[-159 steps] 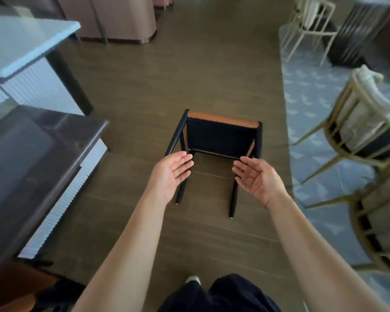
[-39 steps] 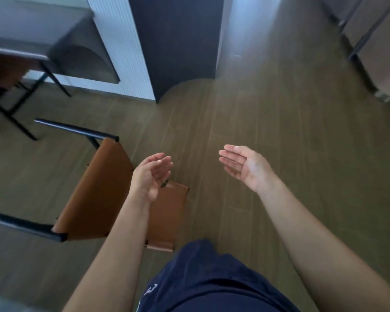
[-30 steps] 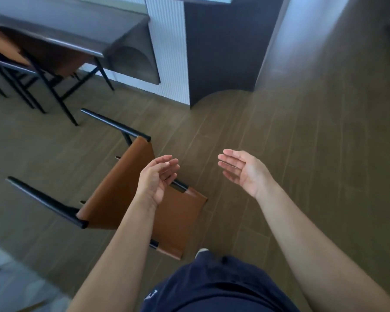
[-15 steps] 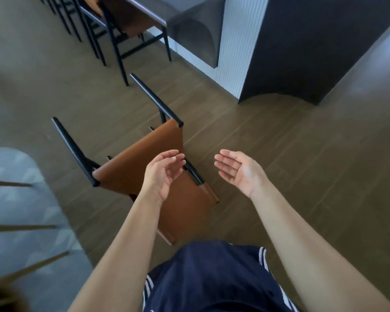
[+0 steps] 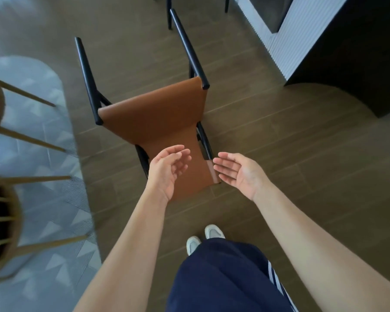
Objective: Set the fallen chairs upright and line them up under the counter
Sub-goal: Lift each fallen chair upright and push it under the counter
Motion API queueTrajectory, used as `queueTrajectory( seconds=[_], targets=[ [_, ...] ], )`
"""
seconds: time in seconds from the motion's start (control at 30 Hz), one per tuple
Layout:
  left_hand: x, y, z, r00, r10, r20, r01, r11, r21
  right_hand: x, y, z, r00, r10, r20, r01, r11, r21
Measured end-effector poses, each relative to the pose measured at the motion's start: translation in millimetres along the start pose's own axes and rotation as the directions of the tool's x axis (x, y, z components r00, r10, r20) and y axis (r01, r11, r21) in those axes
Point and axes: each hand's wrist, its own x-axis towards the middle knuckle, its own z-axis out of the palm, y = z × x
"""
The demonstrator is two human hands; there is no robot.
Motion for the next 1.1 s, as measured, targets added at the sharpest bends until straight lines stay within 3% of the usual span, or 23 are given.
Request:
queueTrajectory(
  seconds=[0.3,0.53,0.9,1.1],
  targets=[
    [48.3,-71.8,-31.8,0.999,-0.029,-0.046,0.031,0.998,0.051,88.9,55.4,-6.7,1.000,0.020,-0.001,-0.020,1.000,-0.004],
    [126.0,-133.5,-57.4,0.999,0.005,0.054,-0.016,0.980,0.199,193.0,118.8,-13.1,1.000,0.013,0.003,-0.012,0.988,-0.156],
    [270.1,-263.5,-92.8,0.995,0.092,-0.039,-0.078,0.962,0.262,356.5,230.4,-50.8,0.996,0.018,0.091,-0.014,0.999,-0.041],
    [343.4,-301.8,-101.4,0.970,0.240,-0.037,-0.217,0.924,0.313,431.9,276.5,-60.4,0.990,-0.043,0.136,0.045,0.999,-0.012]
  ],
)
